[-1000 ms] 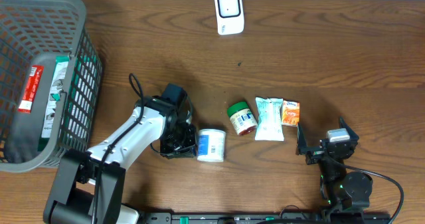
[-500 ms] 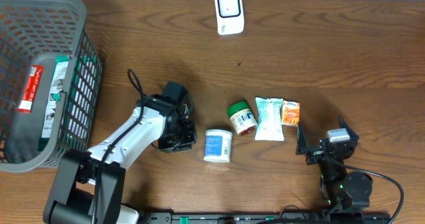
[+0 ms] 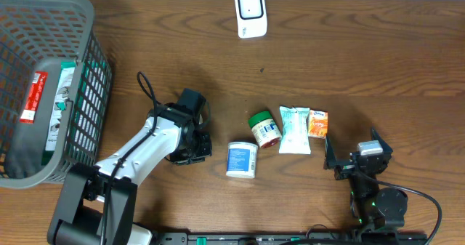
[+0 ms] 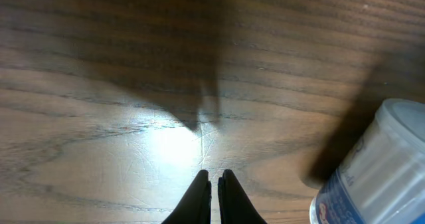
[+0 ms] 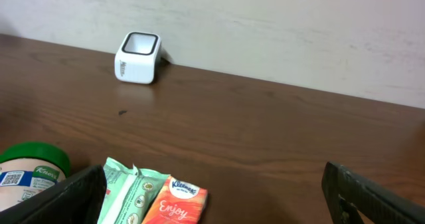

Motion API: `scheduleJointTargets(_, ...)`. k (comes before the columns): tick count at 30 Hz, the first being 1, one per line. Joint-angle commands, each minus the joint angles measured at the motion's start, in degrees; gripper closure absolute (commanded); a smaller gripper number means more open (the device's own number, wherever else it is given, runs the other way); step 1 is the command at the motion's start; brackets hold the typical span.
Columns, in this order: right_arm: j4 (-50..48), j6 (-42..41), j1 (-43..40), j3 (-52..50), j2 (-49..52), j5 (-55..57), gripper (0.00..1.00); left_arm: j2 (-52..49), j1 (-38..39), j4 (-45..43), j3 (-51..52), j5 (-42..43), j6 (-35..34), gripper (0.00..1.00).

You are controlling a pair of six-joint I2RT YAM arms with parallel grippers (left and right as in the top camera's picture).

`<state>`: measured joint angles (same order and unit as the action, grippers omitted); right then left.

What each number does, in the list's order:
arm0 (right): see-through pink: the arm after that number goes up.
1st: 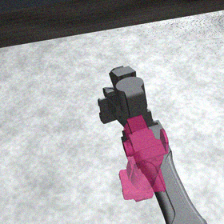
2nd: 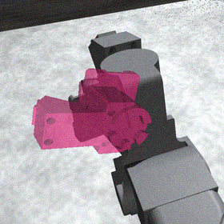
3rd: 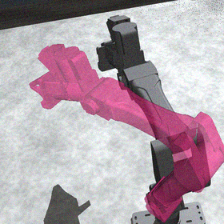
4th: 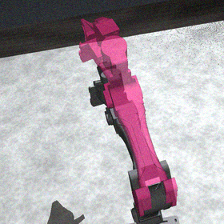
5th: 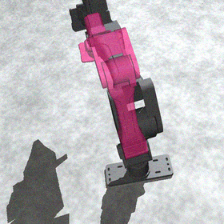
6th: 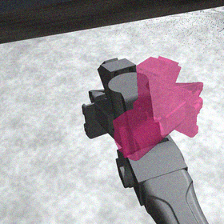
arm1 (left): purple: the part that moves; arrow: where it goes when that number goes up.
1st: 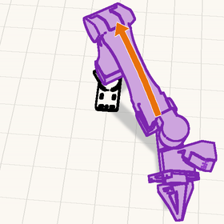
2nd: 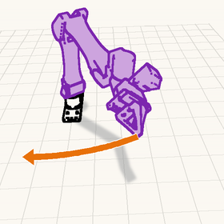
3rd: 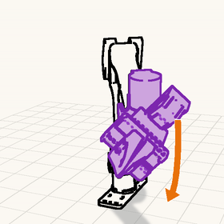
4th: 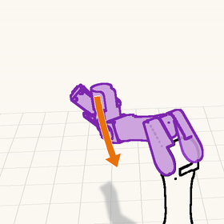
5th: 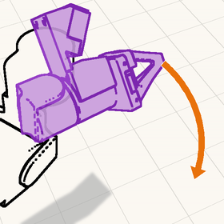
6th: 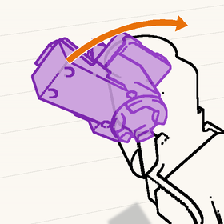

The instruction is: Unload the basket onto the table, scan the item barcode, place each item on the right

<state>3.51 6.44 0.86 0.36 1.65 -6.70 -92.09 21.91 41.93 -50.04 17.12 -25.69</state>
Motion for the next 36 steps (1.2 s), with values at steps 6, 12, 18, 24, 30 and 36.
scheduleJointTargets(6,0.2,-0.8,0.3,0.0,-0.1,-0.2,0.01,-0.3,0.1,0.1,0.3,-1.2,0.2,0.93)
scheduleJointTargets(12,0.2,-0.8,0.3,0.0,-0.1,-0.2,0.01,-0.3,0.1,0.1,0.3,-1.2,0.2,0.92)
scheduleJointTargets(18,0.2,-0.8,0.3,0.0,-0.1,-0.2,0.01,-0.3,0.1,0.1,0.3,-1.2,0.2,0.93)
scheduleJointTargets(24,0.2,-0.8,0.3,0.0,-0.1,-0.2,0.01,-0.3,0.1,0.2,0.3,-1.2,0.2,0.92)
scheduleJointTargets(30,0.2,-0.8,0.3,0.0,-0.1,-0.2,0.01,-0.3,0.1,0.1,0.3,-1.2,0.2,0.92)
scheduleJointTargets(36,0.2,-0.8,0.3,0.0,-0.1,-0.2,0.01,0.2,0.1,1.2,-0.6,-1.2,0.6,0.93)
